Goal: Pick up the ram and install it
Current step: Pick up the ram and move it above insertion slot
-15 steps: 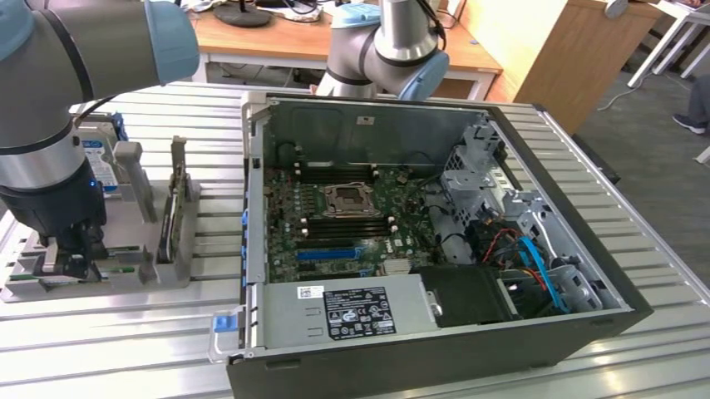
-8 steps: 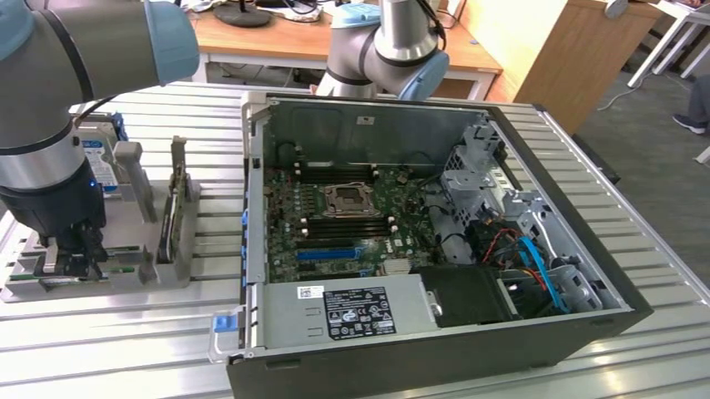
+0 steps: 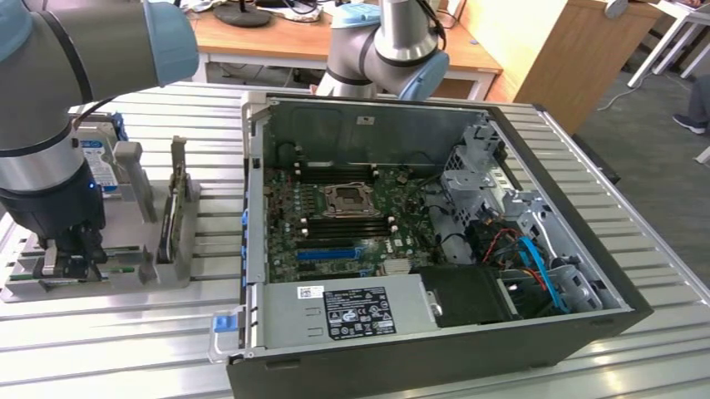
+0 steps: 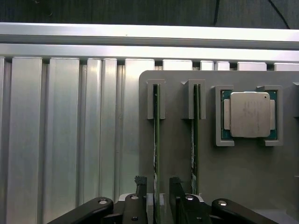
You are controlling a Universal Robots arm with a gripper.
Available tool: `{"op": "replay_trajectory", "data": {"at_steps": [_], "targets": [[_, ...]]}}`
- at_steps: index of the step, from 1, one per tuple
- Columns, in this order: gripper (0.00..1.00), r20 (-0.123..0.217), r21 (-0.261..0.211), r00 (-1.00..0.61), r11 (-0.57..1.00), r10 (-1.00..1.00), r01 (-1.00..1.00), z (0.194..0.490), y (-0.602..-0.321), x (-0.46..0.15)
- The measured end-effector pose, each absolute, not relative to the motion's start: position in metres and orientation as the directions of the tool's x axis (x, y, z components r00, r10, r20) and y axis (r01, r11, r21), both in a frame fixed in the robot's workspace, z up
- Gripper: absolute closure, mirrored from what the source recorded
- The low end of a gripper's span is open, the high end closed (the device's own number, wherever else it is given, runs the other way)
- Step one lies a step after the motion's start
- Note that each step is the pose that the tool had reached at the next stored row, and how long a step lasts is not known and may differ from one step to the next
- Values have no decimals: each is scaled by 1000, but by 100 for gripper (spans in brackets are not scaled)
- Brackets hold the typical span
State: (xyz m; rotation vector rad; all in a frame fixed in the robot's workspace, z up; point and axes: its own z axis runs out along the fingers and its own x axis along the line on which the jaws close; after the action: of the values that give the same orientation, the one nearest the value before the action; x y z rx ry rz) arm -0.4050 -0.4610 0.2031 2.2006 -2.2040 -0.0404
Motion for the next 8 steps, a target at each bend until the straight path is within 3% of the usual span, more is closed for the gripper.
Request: {"op": "replay_trajectory", "data": {"at_steps": [8], "targets": [[67,1,37,-2,2,-1000,-999,201,-461,-405]]}}
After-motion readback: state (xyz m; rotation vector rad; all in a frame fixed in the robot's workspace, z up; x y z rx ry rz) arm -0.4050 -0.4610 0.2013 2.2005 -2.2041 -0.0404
